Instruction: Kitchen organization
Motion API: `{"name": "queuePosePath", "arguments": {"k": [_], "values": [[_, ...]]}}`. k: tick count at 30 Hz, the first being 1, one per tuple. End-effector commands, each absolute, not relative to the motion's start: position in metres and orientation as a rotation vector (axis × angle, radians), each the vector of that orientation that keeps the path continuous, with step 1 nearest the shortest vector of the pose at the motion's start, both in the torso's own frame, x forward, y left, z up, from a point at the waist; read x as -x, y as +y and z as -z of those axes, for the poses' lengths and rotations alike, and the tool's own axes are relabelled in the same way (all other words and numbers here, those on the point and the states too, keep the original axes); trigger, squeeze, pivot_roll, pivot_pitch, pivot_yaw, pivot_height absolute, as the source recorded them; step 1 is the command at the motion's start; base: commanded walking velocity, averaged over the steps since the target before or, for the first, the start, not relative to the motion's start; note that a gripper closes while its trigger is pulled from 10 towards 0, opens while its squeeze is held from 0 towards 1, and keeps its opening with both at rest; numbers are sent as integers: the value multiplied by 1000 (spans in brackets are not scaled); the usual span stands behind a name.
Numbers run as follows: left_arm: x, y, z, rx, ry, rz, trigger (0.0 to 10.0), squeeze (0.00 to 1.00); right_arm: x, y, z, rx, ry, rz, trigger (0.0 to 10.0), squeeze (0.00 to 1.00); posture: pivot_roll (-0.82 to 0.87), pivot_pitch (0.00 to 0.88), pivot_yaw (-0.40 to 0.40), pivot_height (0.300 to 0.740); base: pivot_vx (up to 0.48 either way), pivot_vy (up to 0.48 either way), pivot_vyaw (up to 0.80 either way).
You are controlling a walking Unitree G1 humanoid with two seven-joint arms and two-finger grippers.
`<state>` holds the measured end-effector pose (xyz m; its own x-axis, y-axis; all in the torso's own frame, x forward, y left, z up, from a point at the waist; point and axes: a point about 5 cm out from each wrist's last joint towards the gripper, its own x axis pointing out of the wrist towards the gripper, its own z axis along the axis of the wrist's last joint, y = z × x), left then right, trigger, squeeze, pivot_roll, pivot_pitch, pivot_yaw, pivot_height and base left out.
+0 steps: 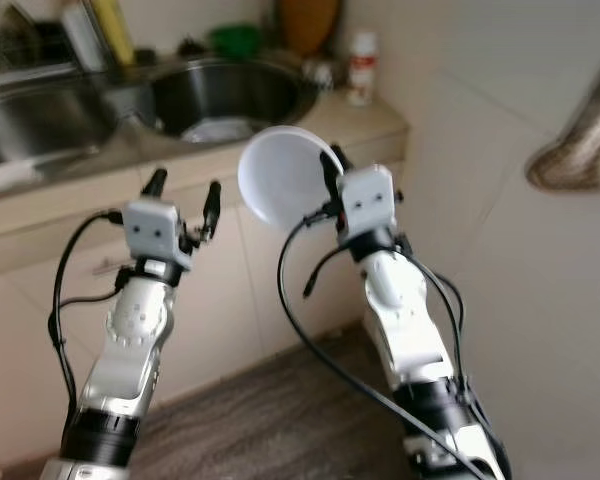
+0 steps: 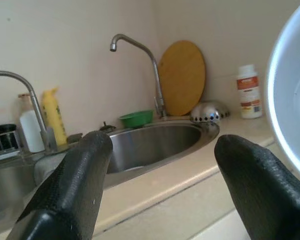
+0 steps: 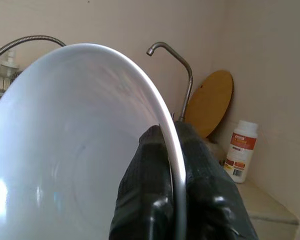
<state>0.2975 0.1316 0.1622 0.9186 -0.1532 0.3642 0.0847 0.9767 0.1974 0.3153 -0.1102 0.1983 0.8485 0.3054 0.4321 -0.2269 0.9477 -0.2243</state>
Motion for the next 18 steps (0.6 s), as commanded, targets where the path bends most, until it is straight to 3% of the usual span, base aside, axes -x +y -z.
{"name": "queuePosePath", "arguments": {"k": [1,18], "values": [[-298,125,-167,-178,-408,138,10000,0,-316,-115,-204,176,-508,-261,0,0,-111,0,-36,740,409,0,800],[-298,123,-168,-176,-414,139,10000,0,-318,-121,-212,185,-554,-206,0,0,-115,0,-40,740,406,0,776]]}}
